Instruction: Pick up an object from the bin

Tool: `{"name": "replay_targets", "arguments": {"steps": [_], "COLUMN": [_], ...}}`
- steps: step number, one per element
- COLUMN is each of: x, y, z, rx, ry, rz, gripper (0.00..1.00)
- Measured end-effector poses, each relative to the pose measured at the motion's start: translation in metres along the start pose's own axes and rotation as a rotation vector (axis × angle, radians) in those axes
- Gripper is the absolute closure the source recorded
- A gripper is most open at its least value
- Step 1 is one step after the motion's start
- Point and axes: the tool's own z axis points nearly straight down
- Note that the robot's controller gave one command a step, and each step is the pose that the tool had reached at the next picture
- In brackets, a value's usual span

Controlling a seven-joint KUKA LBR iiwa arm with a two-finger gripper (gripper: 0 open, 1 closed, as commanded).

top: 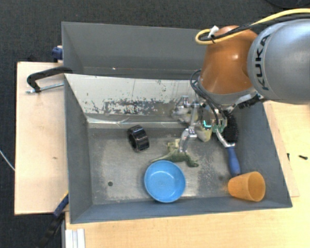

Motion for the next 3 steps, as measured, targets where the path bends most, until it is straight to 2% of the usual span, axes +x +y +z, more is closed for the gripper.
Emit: {"name": "replay_targets", "arguments": {"steps": [1, 2, 3], "x": [0.006, 0.002, 0.016], "y": [-0.019, -0.018, 0.002], "z": [0.076, 0.07, -0.117], "rx": [0.0, -0.001, 0.001], "ry": [-0.013, -0.03, -0.023], "rz": [-0.02, -0.02, -0.082], "gripper": [0.0, 1.0, 1.0]}}
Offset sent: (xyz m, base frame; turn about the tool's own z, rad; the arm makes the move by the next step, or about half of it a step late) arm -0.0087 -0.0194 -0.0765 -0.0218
